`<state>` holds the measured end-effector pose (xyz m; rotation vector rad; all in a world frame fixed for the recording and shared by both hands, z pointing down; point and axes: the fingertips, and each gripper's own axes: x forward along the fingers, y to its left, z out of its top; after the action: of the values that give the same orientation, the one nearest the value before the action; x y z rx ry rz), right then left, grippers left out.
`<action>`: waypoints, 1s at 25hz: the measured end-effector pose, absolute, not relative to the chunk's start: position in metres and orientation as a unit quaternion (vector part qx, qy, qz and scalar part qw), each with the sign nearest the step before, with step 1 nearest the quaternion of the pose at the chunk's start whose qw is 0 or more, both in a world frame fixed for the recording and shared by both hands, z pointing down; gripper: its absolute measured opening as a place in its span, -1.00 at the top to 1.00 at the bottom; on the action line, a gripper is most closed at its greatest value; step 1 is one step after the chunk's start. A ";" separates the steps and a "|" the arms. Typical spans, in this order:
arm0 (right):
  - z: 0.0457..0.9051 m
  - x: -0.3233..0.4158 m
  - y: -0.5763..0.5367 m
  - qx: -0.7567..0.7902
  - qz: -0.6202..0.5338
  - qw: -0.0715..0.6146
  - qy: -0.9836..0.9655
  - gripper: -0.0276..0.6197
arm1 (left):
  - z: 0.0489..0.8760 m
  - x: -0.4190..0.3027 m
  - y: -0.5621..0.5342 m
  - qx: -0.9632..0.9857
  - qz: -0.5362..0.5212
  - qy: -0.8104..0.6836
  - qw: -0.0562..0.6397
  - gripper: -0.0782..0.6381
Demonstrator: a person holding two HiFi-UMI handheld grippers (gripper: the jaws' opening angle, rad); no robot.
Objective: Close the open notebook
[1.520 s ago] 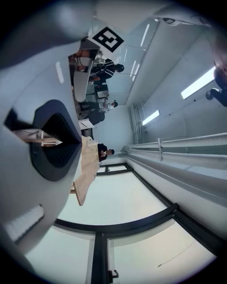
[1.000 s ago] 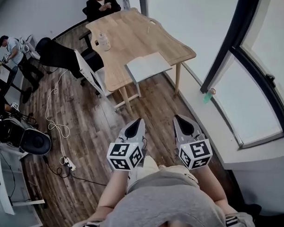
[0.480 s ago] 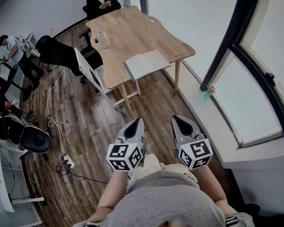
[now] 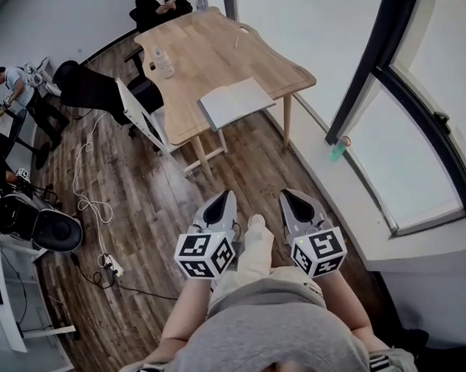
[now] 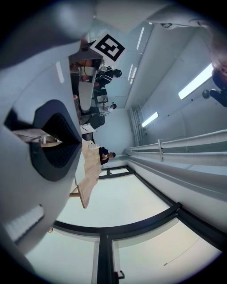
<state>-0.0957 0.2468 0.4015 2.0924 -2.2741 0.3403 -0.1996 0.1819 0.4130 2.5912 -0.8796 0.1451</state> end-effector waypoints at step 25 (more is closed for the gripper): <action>0.417 0.002 0.136 0.677 0.123 0.032 -0.725 0.91 | 0.441 -0.098 0.062 0.924 0.065 -0.310 0.214 0.78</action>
<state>0.0018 0.1356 0.4168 2.0839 -2.2330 0.3777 -0.0981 0.0620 0.4412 2.5639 -0.8598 0.1798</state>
